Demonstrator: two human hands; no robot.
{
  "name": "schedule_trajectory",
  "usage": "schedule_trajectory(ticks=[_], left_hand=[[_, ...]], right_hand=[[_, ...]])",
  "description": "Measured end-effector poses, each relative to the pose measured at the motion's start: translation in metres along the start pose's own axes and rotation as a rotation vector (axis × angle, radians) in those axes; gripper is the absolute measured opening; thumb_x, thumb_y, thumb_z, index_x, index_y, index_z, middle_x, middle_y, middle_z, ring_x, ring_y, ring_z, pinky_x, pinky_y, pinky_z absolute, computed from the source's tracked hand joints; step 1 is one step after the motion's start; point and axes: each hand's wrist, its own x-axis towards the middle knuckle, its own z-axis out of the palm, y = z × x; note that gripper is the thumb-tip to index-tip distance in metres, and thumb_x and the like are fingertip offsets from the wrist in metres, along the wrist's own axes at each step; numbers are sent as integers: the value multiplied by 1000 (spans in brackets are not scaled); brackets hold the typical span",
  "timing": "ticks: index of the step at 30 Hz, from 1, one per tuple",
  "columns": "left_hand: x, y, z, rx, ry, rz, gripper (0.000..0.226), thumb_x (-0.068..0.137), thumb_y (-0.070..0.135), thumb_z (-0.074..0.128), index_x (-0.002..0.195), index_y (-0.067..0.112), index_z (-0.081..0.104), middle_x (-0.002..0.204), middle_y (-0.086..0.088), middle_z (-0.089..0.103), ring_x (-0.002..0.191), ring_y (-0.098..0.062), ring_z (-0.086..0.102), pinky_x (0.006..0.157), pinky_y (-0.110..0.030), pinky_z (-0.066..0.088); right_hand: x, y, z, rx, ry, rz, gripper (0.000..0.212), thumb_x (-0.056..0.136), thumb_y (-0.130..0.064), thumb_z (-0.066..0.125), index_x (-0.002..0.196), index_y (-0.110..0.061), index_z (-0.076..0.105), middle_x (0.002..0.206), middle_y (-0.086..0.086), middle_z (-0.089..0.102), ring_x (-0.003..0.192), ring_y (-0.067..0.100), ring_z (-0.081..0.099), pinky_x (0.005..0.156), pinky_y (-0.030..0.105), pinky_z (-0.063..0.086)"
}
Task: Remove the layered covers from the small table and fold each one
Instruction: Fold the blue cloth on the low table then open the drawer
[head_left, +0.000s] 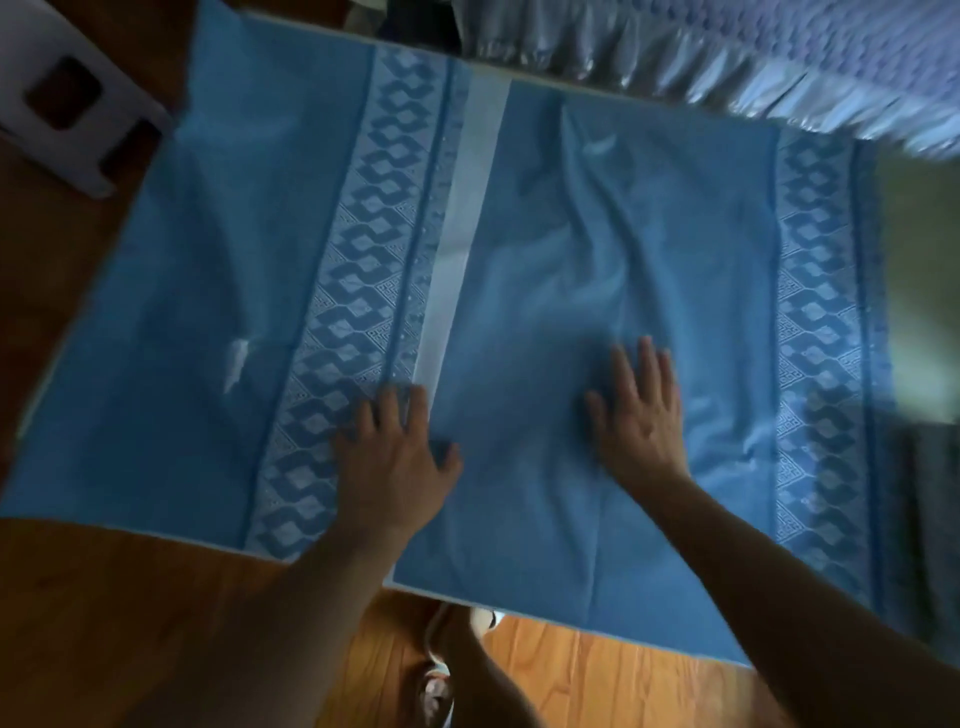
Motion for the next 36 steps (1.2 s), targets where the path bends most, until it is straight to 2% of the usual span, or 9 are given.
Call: schedule_trajectory(ticks=[5, 10, 13, 19, 23, 27, 30, 32, 36], left_hand=[[40, 0, -11, 29, -62, -42, 74, 75, 35, 65, 141, 12, 43, 122, -16, 50, 97, -36, 53, 63, -42, 49], [79, -3, -28, -53, -65, -54, 53, 70, 35, 68, 116, 12, 53, 105, -13, 55, 84, -34, 60, 59, -41, 54], [102, -8, -31, -80, 4, 28, 48, 74, 53, 58, 101, 14, 53, 103, -12, 54, 94, -34, 54, 68, -43, 52], [127, -11, -38, -94, -79, 121, 56, 75, 54, 61, 113, 16, 46, 109, -11, 48, 98, -33, 52, 67, -43, 55], [142, -20, -45, -170, -198, 168, 57, 86, 53, 60, 124, 16, 42, 127, -10, 45, 116, -35, 51, 86, -47, 53], [160, -50, -55, -232, -292, 257, 42, 96, 38, 50, 130, 13, 52, 132, -12, 52, 123, -35, 54, 96, -46, 48], [170, -103, -70, -585, -408, 230, 23, 94, 30, 55, 106, 14, 67, 111, -11, 69, 105, -34, 65, 88, -40, 53], [172, -153, -78, -789, -462, 126, 8, 94, 22, 61, 90, 17, 65, 92, -3, 71, 90, -26, 66, 76, -32, 51], [178, -241, -99, -956, -472, -67, 14, 82, 31, 65, 74, 19, 64, 67, 5, 63, 73, -21, 58, 70, -32, 45]], right_hand=[[91, 15, 2, -7, -65, 468, 68, 101, -47, 37, 159, -14, 22, 166, 18, 11, 153, 40, 4, 123, 55, 4], [74, -99, 37, -62, -180, -138, 69, 101, -52, 32, 156, -10, 31, 165, 16, 19, 153, 38, 9, 123, 55, 12], [78, -100, 27, -85, -220, -385, 60, 102, -49, 35, 154, -19, 38, 164, 10, 27, 152, 34, 20, 121, 54, 23], [94, -83, 19, -113, -193, 239, 72, 94, -56, 29, 157, -22, 29, 166, 12, 17, 153, 37, 12, 123, 52, 14], [91, -149, 25, -58, -301, 177, 68, 99, -53, 32, 158, -20, 25, 167, 12, 10, 153, 41, 4, 122, 51, 13], [76, -214, 39, 100, -246, 121, 57, 98, -42, 32, 138, -9, 55, 147, 19, 49, 142, 45, 37, 113, 57, 33], [96, -256, 36, 451, -27, 452, 35, 95, -30, 60, 125, -12, 65, 118, 12, 68, 112, 34, 64, 97, 48, 49], [105, -269, 31, 715, -109, 810, 61, 86, -38, 72, 139, -19, 49, 117, 5, 68, 105, 28, 66, 95, 45, 52], [99, -273, 16, 532, -263, 1005, 53, 82, -42, 73, 124, -19, 50, 102, 6, 66, 95, 28, 66, 86, 37, 54]])
